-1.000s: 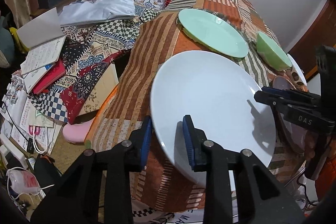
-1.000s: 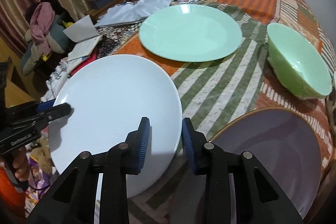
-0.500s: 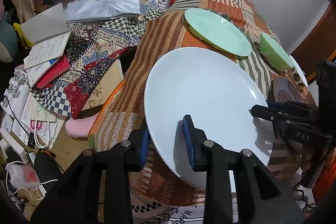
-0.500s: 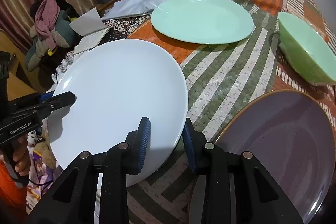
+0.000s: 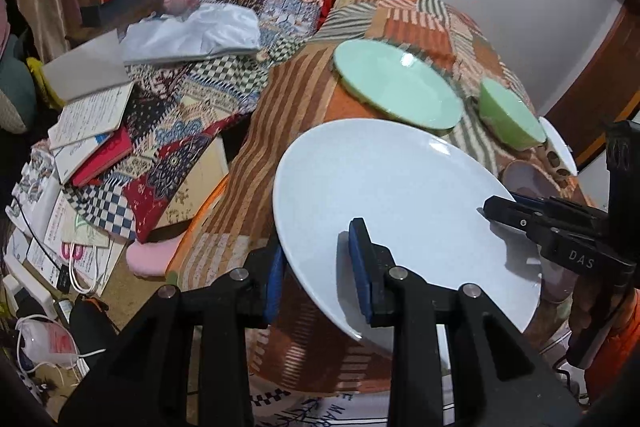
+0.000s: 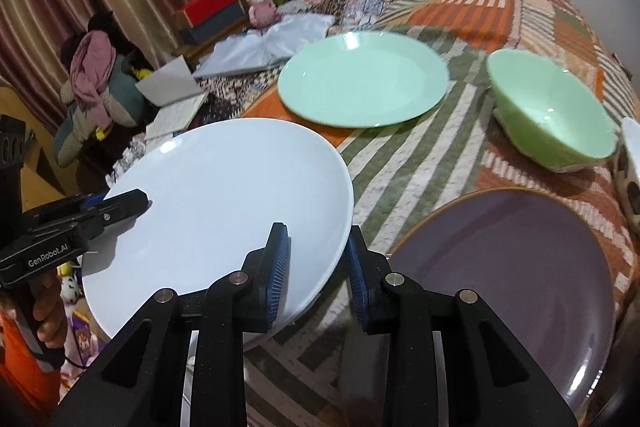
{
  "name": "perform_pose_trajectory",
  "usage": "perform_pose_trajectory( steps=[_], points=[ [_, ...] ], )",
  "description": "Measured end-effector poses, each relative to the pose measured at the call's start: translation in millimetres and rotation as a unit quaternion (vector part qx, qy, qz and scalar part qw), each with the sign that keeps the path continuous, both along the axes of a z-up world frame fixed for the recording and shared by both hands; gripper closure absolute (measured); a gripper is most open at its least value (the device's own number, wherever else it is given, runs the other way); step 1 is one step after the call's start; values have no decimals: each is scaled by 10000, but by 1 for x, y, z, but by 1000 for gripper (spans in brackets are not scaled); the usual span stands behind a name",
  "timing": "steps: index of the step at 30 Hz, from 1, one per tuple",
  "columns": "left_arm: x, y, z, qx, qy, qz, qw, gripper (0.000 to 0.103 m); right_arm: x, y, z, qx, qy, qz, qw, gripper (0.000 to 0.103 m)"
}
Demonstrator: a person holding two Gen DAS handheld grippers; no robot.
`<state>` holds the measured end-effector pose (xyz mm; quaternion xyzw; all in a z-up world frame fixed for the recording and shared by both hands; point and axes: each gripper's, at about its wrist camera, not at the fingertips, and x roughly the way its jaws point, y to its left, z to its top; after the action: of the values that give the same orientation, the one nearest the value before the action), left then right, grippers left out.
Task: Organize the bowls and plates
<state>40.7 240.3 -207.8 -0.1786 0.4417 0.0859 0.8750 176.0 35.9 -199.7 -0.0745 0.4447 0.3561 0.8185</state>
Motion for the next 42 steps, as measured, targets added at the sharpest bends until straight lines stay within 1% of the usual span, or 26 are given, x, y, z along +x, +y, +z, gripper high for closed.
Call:
perform_pose_trajectory(
  steps=[8,13,20,32,38,42],
  points=[
    [10,-28,24,194,-250,-261,9992,73,-4,-27,17,175,-237,-292,9991,76],
    [17,-45,35,206,-378,-448,9981,73,-7,-49,26,249,-395,-504,9976,76],
    [31,-79,45,250,-462,-781,9956,73,-9,-85,33,280,-491,-841,9949,76],
    [54,-132,54,256,-524,-1322,9895,73,-16,-134,42,352,-609,-1352,9883,76],
    [60,-150,53,234,-536,-1534,9864,73,-19,-155,40,358,-608,-1578,9849,76],
    [66,-160,47,173,-486,-1674,9845,73,-21,-164,35,293,-572,-1704,9833,76]
  ],
)
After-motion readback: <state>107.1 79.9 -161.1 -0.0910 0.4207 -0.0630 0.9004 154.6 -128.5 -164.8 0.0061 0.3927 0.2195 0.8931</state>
